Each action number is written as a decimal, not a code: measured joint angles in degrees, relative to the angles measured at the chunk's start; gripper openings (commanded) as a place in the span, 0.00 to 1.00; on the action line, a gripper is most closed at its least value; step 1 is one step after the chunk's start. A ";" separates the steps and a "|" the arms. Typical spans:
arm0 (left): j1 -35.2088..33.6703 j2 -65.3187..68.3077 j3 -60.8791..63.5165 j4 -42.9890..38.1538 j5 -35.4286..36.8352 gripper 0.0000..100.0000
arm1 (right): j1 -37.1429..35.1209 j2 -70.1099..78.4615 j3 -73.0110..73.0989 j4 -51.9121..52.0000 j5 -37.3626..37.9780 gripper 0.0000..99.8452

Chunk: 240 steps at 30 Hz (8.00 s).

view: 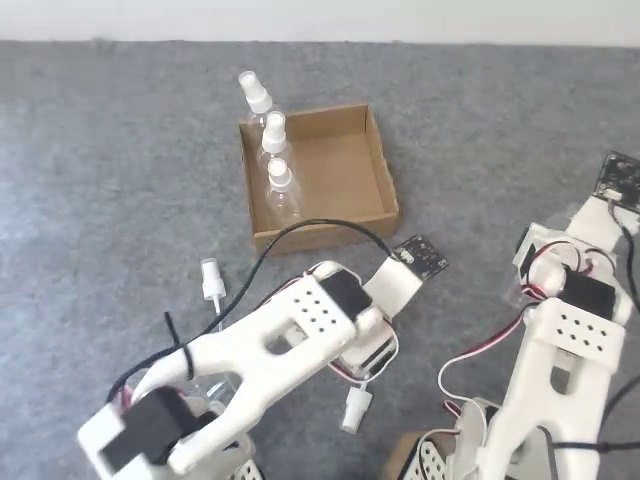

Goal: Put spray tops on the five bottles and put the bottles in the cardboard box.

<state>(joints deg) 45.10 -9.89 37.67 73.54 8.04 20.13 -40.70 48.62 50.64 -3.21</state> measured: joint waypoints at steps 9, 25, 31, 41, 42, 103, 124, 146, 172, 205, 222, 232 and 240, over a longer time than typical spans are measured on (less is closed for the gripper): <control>0.00 8.97 -5.98 0.00 0.00 0.20 | 0.00 0.00 0.00 0.00 0.00 0.05; 0.00 25.41 -20.04 5.63 0.00 0.09 | 0.00 0.00 0.00 0.00 0.00 0.05; 0.00 26.29 -21.19 6.15 -1.41 0.01 | 0.00 0.00 0.00 0.00 0.00 0.05; 0.09 26.37 -21.27 7.12 -3.34 0.01 | 0.00 0.00 0.00 0.00 0.00 0.05; 0.09 26.37 -21.27 7.12 -3.34 0.01 | 0.00 0.00 0.00 0.00 0.00 0.05; -64.09 -11.16 -3.78 1.49 -12.84 0.01 | -0.18 0.00 0.00 0.00 0.00 0.05; -40.88 -11.16 8.97 -3.78 -4.48 0.23 | -0.44 0.00 0.00 0.00 0.00 0.05; -39.21 -0.09 6.95 -10.81 -2.90 0.23 | -0.44 0.00 0.00 0.00 0.00 0.05; -41.58 0.35 4.92 -8.97 -3.08 0.15 | -0.44 0.00 0.00 0.00 0.00 0.05; -41.67 -20.48 4.75 -0.62 -3.08 0.15 | -2.20 0.00 1.05 -1.14 0.88 0.05; -57.23 -20.57 15.30 -24.18 -5.36 0.15 | -2.20 0.00 1.05 -1.14 1.14 0.05; -56.18 -6.24 8.97 -28.48 2.20 0.15 | -2.20 0.00 1.05 -1.14 1.14 0.05; -54.24 6.51 -2.99 -24.79 13.45 0.15 | -2.20 0.00 1.05 -1.14 1.14 0.05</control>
<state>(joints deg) -9.14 -3.38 34.68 48.75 21.49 17.93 -40.70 49.67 49.49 -2.07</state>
